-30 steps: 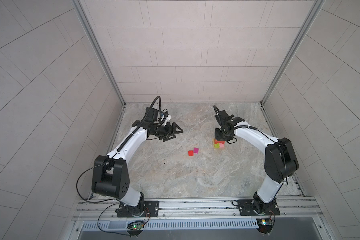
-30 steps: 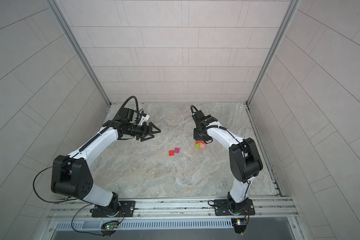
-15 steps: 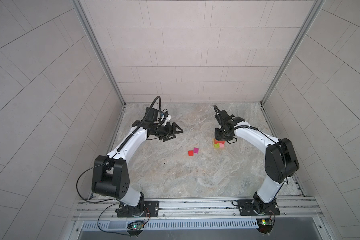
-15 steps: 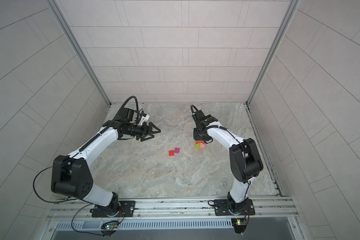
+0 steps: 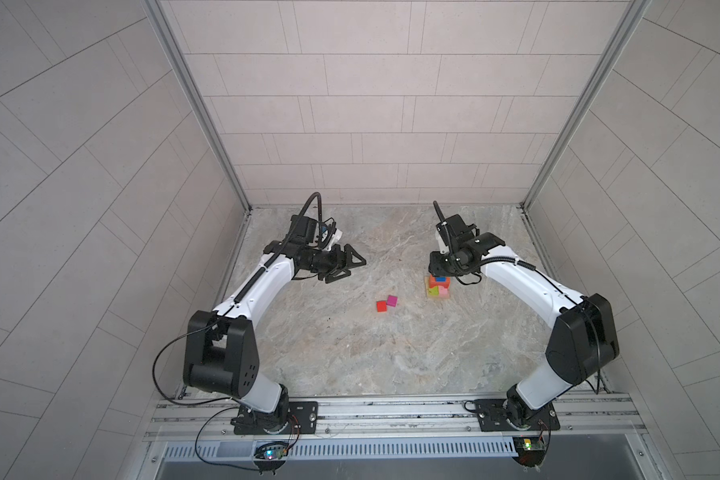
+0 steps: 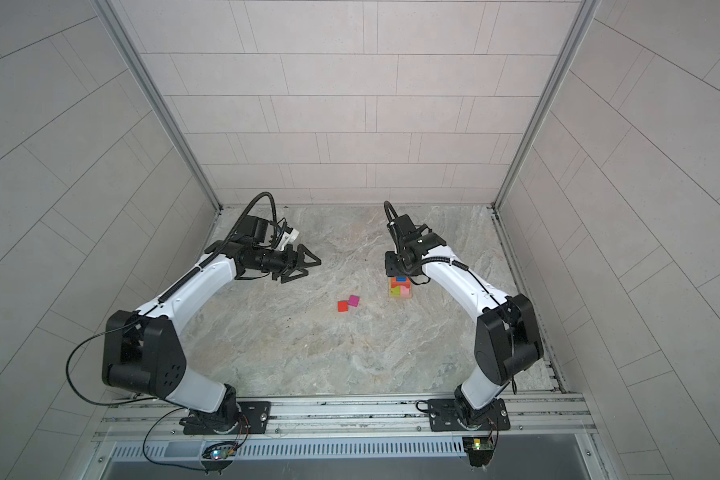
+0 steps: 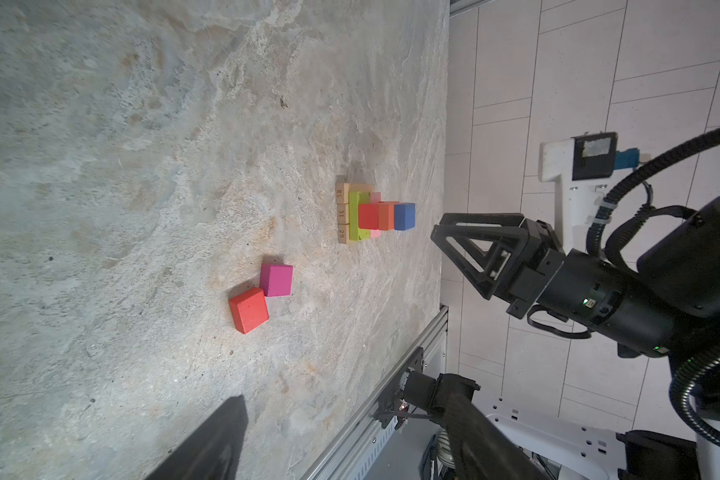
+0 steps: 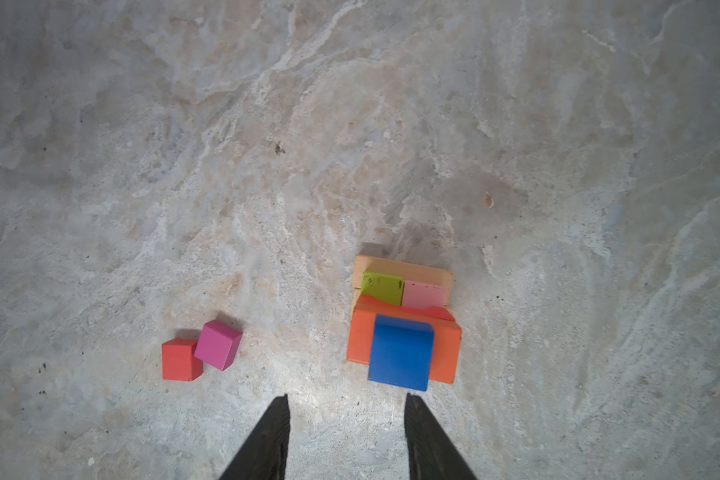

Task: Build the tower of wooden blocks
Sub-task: 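Raise the right gripper and move it toward the magenta and red cubes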

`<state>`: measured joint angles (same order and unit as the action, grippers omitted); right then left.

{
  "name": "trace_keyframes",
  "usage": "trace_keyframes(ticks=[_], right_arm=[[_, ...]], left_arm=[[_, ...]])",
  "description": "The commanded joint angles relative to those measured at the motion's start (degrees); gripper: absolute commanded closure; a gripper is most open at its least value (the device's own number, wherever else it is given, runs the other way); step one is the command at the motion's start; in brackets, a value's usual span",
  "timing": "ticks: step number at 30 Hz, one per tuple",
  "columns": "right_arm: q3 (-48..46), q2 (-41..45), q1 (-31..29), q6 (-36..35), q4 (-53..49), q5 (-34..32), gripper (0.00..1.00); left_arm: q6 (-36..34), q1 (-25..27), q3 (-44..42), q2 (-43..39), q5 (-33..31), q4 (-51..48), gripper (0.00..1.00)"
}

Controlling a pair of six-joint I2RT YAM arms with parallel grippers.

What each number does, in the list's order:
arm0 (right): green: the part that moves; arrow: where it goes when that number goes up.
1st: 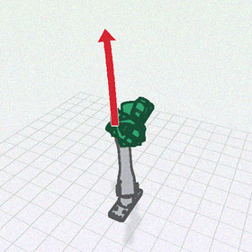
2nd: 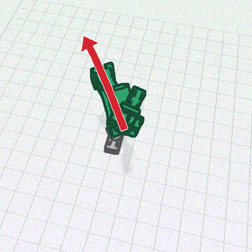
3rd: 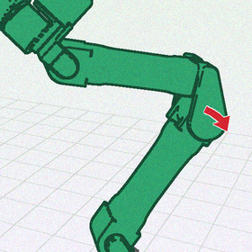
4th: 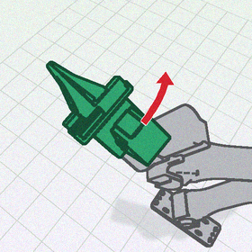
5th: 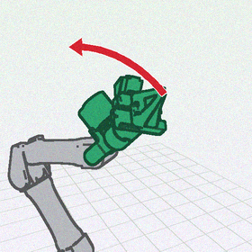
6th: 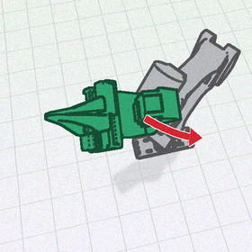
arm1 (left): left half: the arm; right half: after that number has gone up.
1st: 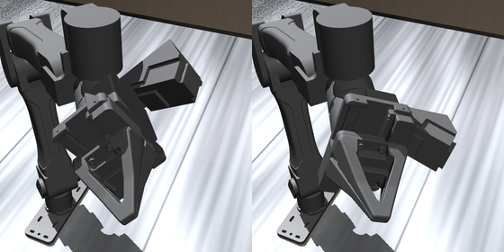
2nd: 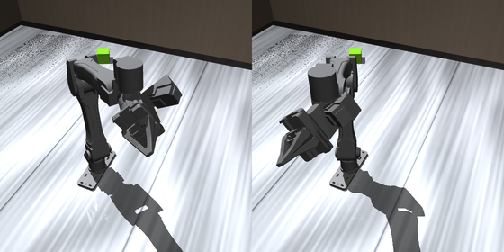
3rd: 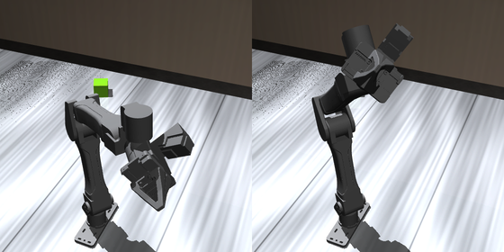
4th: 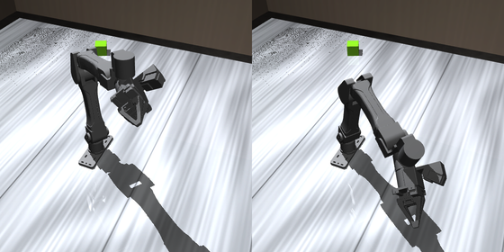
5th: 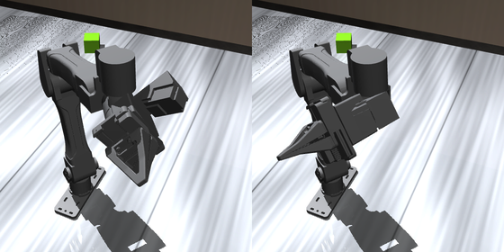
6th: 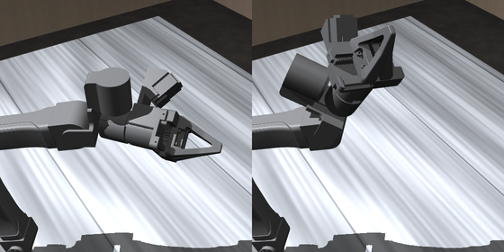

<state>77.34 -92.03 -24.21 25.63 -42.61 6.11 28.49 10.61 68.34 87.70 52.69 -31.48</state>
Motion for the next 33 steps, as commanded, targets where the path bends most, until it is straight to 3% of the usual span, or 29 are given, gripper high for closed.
trace_keyframes(ticks=[1, 8, 15, 25, 33], right_arm=[[0.44, 1.65, -1.81, -2.91, -0.31, 1.99, 0.54], [0.5, 1.26, -8.16, -9.94, 0.98, 2.33, 0.52], [3.73, -3.89, -12.35, -16.57, -1.4, 2.28, 0.38], [6.7, -12.02, -13.56, -20.58, 0.25, 0.75, 0.4], [6.86, -16.96, -13.84, -20.5, 3.18, 1.84, 0.49]], left_arm=[[-0.37, -0.42, -0.57, -1.44, 0.37, 0.28, 0.18], [-0.37, -0.48, -1.01, -1.83, 0.29, 0.28, 0.18], [-1.58, -0.49, -3.05, -2.9, 0.1, -0.51, 0.18], [-0.61, -1.36, -5.87, -4.98, 0.39, 2.74, 0.18], [0.69, -2.0, -6.7, -4.73, 1.45, 4.24, 0.18]])
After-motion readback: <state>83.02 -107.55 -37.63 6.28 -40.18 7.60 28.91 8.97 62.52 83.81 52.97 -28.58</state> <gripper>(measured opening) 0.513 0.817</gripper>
